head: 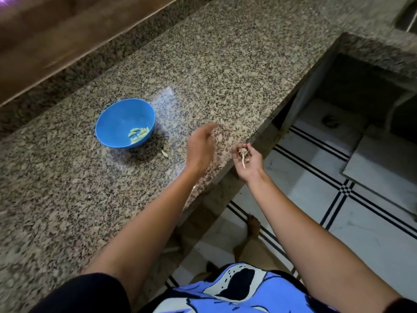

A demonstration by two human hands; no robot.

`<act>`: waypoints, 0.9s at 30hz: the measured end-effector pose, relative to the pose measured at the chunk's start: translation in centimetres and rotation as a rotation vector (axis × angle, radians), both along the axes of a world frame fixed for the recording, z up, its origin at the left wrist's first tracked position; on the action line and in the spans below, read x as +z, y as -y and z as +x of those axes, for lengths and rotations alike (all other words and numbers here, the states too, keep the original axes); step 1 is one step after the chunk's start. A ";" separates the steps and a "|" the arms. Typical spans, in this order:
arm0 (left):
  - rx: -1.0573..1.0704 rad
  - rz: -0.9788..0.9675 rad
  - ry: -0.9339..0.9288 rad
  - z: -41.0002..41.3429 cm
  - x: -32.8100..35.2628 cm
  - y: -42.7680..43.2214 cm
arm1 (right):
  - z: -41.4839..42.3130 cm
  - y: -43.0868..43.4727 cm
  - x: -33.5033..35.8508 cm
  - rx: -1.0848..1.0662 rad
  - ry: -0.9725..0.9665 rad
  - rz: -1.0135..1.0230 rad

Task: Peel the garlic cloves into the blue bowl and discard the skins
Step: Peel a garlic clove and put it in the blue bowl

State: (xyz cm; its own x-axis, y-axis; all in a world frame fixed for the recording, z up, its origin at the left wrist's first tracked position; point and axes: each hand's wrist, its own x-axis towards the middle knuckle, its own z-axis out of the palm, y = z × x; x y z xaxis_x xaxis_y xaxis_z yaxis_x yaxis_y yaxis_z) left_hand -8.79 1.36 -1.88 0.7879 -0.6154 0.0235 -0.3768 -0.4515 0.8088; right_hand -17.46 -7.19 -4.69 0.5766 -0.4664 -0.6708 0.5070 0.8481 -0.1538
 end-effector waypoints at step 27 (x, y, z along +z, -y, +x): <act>-0.001 0.012 -0.151 -4.5 -1.0 -0.5 | -0.4 -0.9 -3.7 -0.016 -0.142 0.039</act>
State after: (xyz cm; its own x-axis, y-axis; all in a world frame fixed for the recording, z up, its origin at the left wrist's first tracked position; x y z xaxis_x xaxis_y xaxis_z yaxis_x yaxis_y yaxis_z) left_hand -13.33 1.85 -2.84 0.7811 -0.6159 -0.1027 -0.2519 -0.4612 0.8508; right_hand -17.87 -6.27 -8.44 0.4678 -0.4463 -0.7629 0.4957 0.8471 -0.1916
